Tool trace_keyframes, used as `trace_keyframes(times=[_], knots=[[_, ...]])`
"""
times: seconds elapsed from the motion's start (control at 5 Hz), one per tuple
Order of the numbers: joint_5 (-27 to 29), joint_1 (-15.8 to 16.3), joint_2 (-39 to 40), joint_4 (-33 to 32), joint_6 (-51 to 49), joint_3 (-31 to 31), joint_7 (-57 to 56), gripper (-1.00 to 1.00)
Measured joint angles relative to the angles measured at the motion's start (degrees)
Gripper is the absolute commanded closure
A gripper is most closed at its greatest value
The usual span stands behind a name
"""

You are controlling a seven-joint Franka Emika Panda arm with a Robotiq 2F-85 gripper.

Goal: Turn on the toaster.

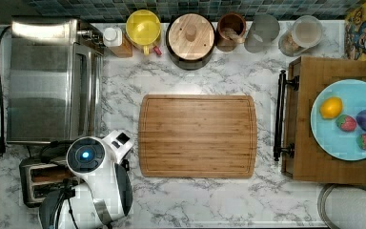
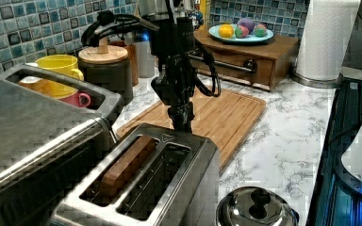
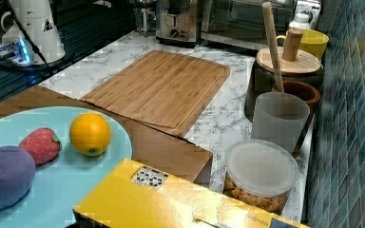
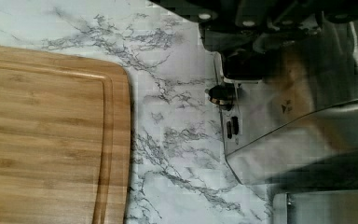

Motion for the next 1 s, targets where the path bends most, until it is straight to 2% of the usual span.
trace_keyframes(times=[0.6, 1.0], knots=[[-0.3, -0.8, 2.2, 0.1, 0.8, 0.7, 0.1, 1.0], [-2.4, -1.0, 4.6, -0.1, 4.1, 1.6, 1.0, 1.0]])
